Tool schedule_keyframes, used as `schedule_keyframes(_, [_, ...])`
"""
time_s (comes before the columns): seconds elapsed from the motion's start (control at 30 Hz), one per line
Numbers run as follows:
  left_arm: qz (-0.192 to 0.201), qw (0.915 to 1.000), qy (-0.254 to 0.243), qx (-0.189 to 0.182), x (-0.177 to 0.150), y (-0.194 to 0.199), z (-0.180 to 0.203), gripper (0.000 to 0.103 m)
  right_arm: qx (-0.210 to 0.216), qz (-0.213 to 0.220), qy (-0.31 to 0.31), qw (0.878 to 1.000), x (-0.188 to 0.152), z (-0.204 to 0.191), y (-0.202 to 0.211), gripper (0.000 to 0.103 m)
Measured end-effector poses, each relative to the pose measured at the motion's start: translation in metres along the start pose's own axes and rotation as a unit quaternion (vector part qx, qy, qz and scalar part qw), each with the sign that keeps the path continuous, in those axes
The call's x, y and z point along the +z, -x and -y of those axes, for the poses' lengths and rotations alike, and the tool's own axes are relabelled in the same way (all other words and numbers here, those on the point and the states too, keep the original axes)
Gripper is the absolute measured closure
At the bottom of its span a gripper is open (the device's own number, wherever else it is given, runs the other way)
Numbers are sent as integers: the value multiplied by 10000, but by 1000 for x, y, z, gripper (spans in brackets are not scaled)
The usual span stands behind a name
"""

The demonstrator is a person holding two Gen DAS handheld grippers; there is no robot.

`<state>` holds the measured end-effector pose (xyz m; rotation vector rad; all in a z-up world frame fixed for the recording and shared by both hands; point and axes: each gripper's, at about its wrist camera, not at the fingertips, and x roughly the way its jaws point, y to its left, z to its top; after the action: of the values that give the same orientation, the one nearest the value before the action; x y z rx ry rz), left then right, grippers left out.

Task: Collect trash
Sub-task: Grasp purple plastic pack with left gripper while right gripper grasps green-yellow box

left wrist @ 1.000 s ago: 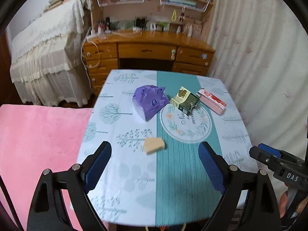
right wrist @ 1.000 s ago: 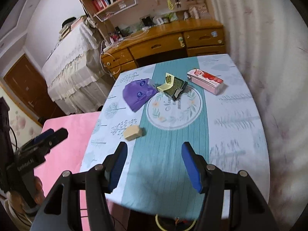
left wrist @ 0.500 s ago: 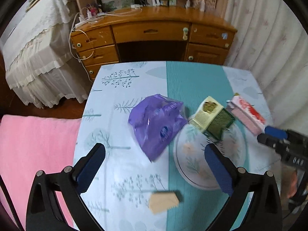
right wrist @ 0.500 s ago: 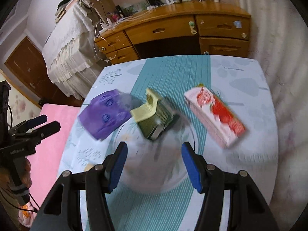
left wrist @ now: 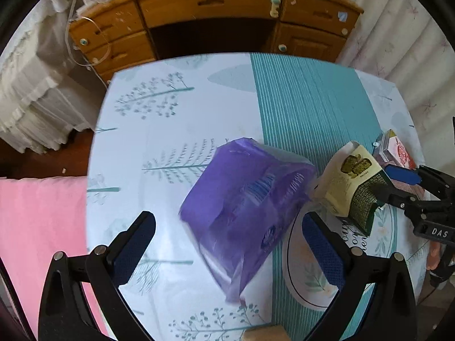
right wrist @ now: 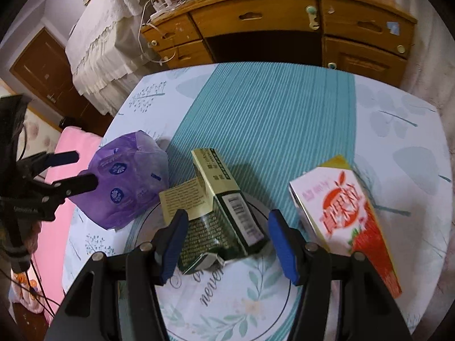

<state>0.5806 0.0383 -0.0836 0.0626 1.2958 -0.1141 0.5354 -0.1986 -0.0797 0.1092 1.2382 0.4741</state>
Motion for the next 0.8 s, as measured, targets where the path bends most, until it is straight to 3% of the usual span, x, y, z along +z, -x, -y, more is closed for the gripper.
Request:
schedule_keyframes(0.17, [-134,9993,-359,-58,12,-19,12,1,179,-116,23,9998,1,4,-12,44])
schedule_keyframes(0.43, [-456,9965,-695,12,21,-59,26,1,130,-96,455,9988,4,-3,-17,45])
schedule_keyframes(0.53, [-566,9966,-602,-72,21,-69,26,2,117,-127,556,9983,5,-5,-20,56])
schedule_keyframes(0.6, [-572,9970,-505,-119,21,-71,24,9,176,-197,563,9981,4,-5,-22,69])
schedule_keyframes(0.7, [-531,9976,-346,-283,21,-71,22,27,224,-220,572,9979,1,-7,-23,72])
schedule_keyframes(0.8, [-407,9980,-298,-368,19,-65,24,62,250,-209,523,9981,-2,-8,-21,75])
